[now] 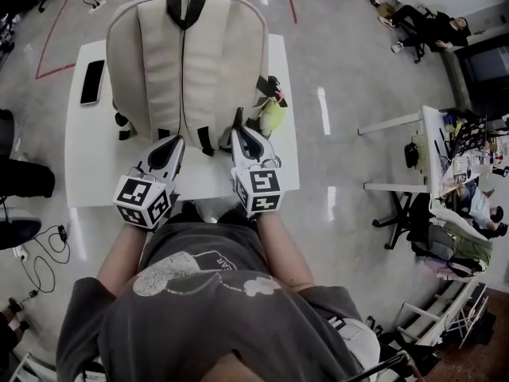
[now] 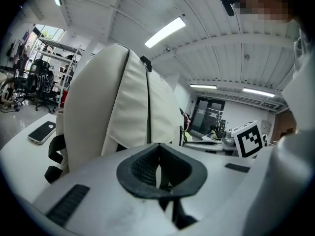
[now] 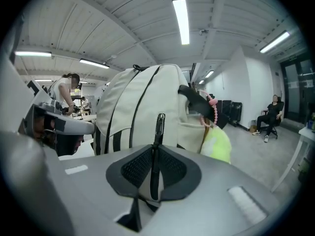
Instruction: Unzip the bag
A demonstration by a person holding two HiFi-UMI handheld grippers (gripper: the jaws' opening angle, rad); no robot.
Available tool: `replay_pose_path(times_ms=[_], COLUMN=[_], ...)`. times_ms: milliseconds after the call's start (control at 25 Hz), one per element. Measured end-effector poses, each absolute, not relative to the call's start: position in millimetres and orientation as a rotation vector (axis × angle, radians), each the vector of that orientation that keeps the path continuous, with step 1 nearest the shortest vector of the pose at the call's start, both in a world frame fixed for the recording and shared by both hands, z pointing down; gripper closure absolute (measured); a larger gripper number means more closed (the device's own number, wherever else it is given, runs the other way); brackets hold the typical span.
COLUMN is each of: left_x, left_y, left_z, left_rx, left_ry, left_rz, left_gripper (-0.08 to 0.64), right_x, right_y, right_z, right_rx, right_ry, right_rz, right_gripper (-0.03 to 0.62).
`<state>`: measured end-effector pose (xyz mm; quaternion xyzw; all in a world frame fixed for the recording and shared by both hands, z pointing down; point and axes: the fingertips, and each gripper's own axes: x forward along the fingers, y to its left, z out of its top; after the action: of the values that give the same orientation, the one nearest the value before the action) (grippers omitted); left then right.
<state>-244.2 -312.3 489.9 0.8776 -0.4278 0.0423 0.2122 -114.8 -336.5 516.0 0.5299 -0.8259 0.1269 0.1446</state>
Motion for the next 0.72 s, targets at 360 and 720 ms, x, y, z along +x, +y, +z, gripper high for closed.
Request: replay_pose_path(times_ms=[360, 720], left_x=[-246.8, -248.2], left_y=[-309.8, -298.2], left_z=[512.7, 556.7], left_rx=[2.381, 2.324], left_ry=[-1.192, -1.186], left_rz=[0.135, 0.248], left_gripper=[0.554, 0.554], right_x=[-112.6, -115.7], right_y=[-333.0, -319.2], right_z=[535.7, 587.8], right_rx=[1.533, 1.464], right_ry=[-2.363, -2.289], right_rz=[0.408, 0.544], right_gripper=[0.558, 0.557])
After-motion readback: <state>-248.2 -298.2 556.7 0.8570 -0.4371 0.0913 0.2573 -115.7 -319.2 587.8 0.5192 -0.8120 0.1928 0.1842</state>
